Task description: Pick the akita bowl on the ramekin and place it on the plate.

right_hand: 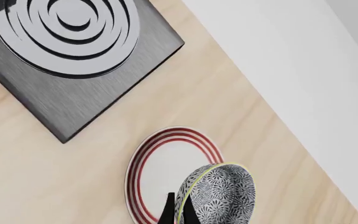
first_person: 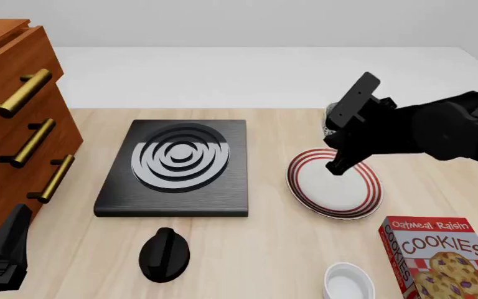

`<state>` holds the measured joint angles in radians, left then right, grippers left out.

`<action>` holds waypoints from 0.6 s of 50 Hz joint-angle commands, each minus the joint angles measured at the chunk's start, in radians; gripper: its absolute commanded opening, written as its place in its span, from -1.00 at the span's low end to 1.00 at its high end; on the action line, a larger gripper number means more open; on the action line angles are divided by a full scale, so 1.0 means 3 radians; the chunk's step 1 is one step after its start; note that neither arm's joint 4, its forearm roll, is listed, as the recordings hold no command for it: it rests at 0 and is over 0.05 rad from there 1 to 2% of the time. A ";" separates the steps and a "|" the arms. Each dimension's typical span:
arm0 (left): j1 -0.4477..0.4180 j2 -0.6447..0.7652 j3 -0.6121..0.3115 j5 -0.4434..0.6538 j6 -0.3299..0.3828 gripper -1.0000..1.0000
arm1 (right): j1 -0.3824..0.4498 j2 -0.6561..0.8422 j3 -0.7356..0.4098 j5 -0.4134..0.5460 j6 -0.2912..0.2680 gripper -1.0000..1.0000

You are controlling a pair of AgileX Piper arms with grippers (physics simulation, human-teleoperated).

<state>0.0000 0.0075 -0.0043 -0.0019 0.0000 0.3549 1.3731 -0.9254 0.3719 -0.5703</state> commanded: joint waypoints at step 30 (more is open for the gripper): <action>0.0000 0.0000 0.0000 0.0000 0.0000 1.00 | -0.0221 0.0633 -0.0110 -0.0387 -0.0046 -1.00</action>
<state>0.0000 0.0075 -0.0043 -0.0019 0.0000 0.3004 1.5220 -0.9456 0.2813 -0.5868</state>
